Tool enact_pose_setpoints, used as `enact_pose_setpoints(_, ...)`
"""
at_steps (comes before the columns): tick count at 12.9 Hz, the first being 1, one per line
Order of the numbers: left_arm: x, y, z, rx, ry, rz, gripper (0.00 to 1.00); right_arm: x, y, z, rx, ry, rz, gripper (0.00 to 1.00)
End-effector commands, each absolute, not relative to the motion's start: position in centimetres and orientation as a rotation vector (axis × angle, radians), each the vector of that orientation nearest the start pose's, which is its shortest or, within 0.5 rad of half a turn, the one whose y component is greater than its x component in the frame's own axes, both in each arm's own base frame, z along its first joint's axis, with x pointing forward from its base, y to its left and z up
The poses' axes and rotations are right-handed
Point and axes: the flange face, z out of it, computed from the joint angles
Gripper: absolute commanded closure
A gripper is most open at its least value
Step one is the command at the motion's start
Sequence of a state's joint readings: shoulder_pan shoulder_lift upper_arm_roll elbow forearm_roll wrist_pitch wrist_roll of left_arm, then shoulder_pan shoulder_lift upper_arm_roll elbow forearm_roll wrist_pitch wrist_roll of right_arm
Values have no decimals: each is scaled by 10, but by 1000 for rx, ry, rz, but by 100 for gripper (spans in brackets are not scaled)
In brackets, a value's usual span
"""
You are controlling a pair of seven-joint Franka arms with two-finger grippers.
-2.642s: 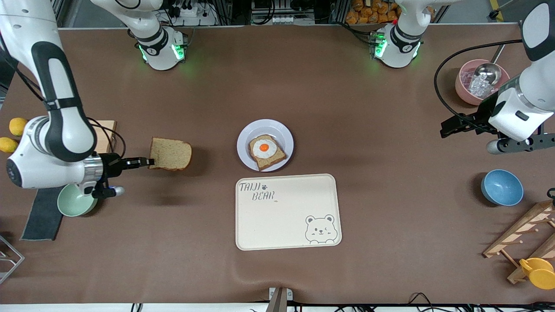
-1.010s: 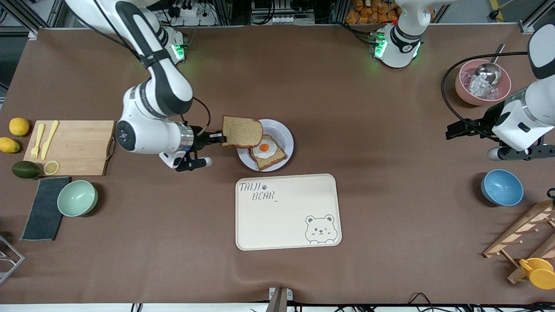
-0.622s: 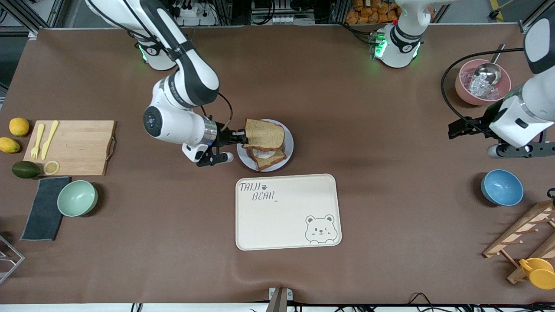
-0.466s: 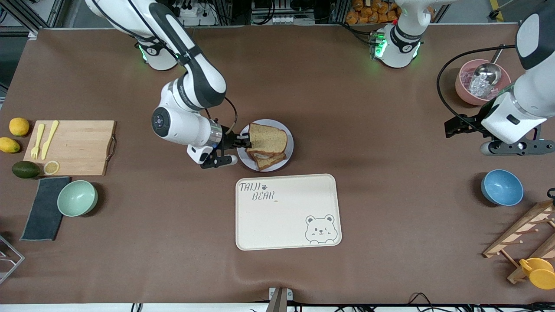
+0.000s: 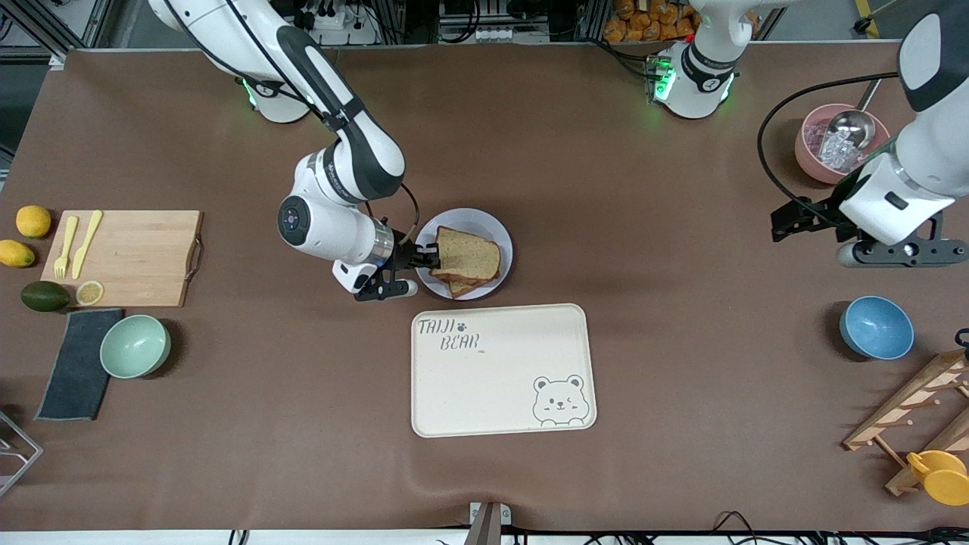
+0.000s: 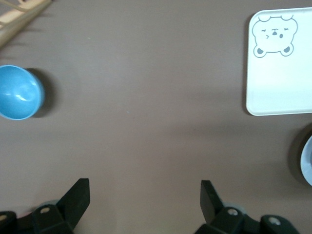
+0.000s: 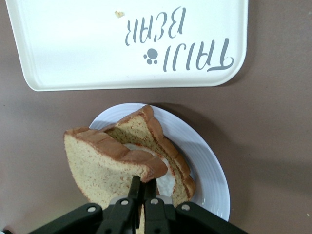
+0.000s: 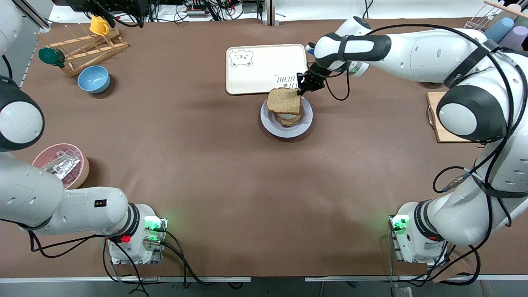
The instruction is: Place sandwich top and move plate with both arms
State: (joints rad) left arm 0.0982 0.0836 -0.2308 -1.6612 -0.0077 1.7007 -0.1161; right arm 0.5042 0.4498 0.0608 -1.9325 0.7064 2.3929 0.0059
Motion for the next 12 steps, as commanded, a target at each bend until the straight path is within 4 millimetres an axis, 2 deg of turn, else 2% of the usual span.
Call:
enact_pose_setpoints(1,567,-88,520,-3187,41,86,0,522,348,255,-2644,-50,179,100)
enact_pose_setpoints(3,567,-103,486,-3289,5,118,0,520,350,253,-2647,-52,176,100)
enact_pose_setpoints(5,568,-120,435,-3394,-70,134,0,521,351,244,-2656,-41,157,100)
enact_pose_setpoints(6,571,-137,411,-3432,-66,206,0,521,351,243,-2657,-38,158,100)
enact_pose_setpoints(7,576,-145,382,-3468,-91,299,0,521,350,242,-2658,-39,158,100)
enact_pose_setpoints(9,580,-164,346,-3619,-311,474,0,523,346,237,-2662,-27,164,100)
enact_pose_setpoints(10,580,-176,332,-3646,-366,500,0,524,344,236,-2661,-18,166,81)
enact_pose_setpoints(11,578,-190,318,-3648,-357,516,0,524,345,236,-2662,-4,171,46)
enact_pose_setpoints(12,572,-210,309,-3649,-341,485,0,523,346,236,-2661,-6,172,43)
